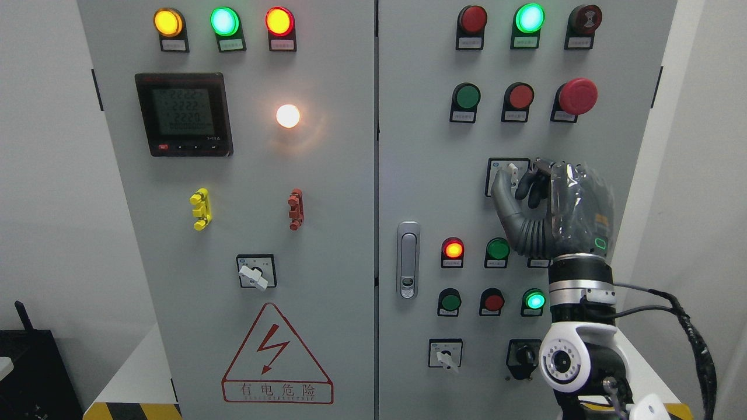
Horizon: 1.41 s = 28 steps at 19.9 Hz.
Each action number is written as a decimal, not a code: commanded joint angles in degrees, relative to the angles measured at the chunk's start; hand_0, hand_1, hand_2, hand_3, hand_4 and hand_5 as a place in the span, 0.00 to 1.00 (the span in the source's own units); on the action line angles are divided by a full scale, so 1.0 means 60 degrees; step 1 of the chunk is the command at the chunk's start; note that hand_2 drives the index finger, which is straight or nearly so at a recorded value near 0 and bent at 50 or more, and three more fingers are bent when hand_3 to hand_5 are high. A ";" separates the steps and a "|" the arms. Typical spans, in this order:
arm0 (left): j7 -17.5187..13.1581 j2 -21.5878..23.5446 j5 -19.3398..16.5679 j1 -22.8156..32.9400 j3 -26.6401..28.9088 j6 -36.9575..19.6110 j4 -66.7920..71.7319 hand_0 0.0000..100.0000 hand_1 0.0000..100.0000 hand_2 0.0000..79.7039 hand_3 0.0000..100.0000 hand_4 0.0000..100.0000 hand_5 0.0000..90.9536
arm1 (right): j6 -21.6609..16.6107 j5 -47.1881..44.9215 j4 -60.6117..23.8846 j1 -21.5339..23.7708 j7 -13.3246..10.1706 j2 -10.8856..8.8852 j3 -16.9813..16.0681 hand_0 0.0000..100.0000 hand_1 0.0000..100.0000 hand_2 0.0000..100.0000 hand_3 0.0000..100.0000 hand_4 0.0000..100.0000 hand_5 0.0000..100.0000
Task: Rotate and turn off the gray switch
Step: 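Open the right hand fingers to release the switch knob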
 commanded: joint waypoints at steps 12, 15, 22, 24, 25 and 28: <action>0.0011 0.0000 -0.0073 -0.0003 0.0308 0.0008 0.0220 0.12 0.39 0.00 0.00 0.00 0.00 | -0.0737 0.0125 -0.1551 0.0379 -0.0398 -0.0321 -0.0435 0.45 0.40 0.74 0.94 0.82 0.98; 0.0011 0.0000 -0.0073 -0.0003 0.0308 0.0008 0.0220 0.12 0.39 0.00 0.00 0.00 0.00 | -0.1614 0.0125 -0.2137 0.0818 -0.0706 -0.0321 -0.0684 0.41 0.42 0.65 0.90 0.76 0.88; -0.0003 0.0000 -0.0073 -0.0003 0.0308 0.0008 0.0220 0.12 0.39 0.00 0.00 0.00 0.00 | -0.3169 0.0096 -0.2899 0.2004 -0.1029 -0.0248 -0.1270 0.41 0.44 0.43 0.60 0.49 0.50; -0.0003 0.0000 -0.0073 -0.0003 0.0308 0.0008 0.0220 0.12 0.39 0.00 0.00 0.00 0.00 | -0.3710 0.0096 -0.2944 0.2341 -0.1044 -0.0248 -0.1475 0.41 0.43 0.37 0.45 0.31 0.29; -0.0003 0.0000 -0.0073 -0.0003 0.0308 0.0008 0.0220 0.12 0.39 0.00 0.00 0.00 0.00 | -0.3974 0.0081 -0.2944 0.2517 -0.1044 -0.0233 -0.1578 0.44 0.38 0.34 0.37 0.22 0.18; -0.0003 0.0000 -0.0073 -0.0003 0.0308 0.0008 0.0220 0.12 0.39 0.00 0.00 0.00 0.00 | -0.4152 0.0081 -0.2944 0.2752 -0.0985 -0.0277 -0.1681 0.45 0.26 0.21 0.20 0.04 0.00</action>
